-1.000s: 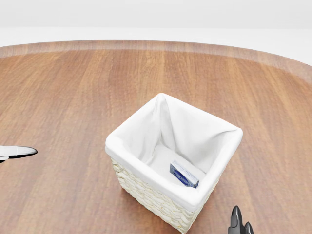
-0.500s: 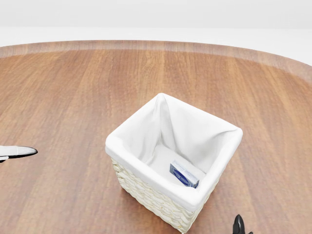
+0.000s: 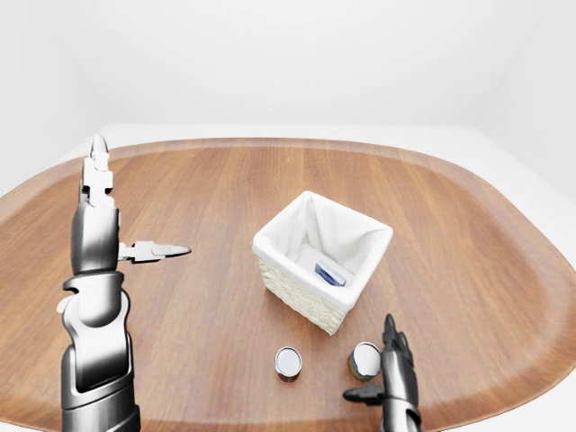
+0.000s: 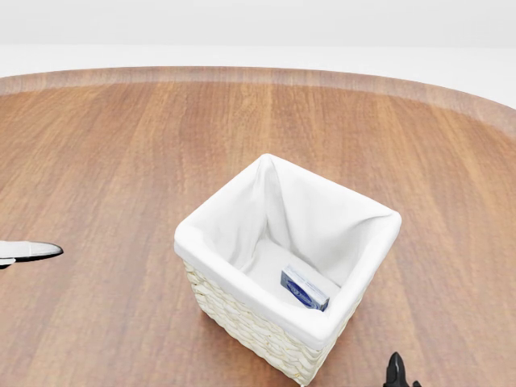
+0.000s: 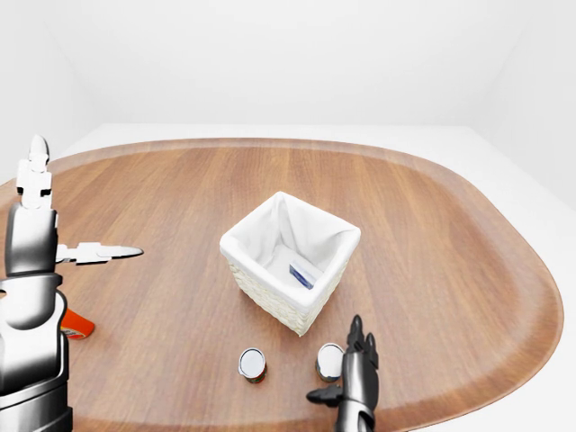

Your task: Pick up the alphabet soup and the cream cheese box, and put them in the basket.

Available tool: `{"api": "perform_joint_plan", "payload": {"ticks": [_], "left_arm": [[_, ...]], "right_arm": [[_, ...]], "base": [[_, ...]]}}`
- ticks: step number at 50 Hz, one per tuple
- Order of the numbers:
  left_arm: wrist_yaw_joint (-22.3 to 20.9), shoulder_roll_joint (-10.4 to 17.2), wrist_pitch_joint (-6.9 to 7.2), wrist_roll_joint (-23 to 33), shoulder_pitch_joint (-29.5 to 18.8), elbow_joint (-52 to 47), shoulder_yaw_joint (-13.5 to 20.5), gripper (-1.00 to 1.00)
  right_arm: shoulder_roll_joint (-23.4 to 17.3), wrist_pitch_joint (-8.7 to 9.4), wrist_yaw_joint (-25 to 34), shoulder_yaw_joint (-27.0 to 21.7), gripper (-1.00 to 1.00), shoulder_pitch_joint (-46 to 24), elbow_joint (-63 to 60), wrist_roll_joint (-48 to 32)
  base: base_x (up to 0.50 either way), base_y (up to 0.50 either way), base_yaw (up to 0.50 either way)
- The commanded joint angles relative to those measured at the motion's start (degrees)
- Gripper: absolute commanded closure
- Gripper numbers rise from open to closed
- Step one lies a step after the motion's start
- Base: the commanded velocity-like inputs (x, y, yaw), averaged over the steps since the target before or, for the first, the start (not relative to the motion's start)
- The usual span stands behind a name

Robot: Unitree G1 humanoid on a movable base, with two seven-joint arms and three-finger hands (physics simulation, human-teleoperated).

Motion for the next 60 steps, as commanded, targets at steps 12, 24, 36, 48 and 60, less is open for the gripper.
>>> {"api": "perform_joint_plan", "payload": {"ticks": [12,24,36,48,60], "left_arm": [[-0.24,-0.05,0.34,-0.02,0.02,-0.45,0.01,-1.00],[-0.10,0.00,0.08,-0.10,0.00,-0.17,0.05,-1.00],[-0.56,-0.06,0.76,-0.13,0.14,-1.10,0.11,-1.00],[-0.29,-0.04,0.46,-0.17,0.05,-0.65,0.09,-1.00],[-0.17,-0.08,0.17,-0.15,0.06,-0.35,0.02,-1.00]], "right_arm": [[0.21,0.00,0.00,-0.46,-1.00,-3.90,4.42,-0.43],[0.17,0.00,0.00,-0.42,1.00,-4.59,5.86,-1.40],[0.78,0.00,0.00,0.79,1.00,-0.38,-3.64,-1.13],[0.54,0.00,0.00,2.92,1.00,5.33,-17.68,-0.96],[-0.32,0.00,0.00,2.62,1.00,5.87,-20.65,0.83]], "base": [[0.00,0.00,0.00],[0.00,0.00,0.00],[0.00,0.00,0.00],[0.00,0.00,0.00],[0.00,0.00,0.00]]}}
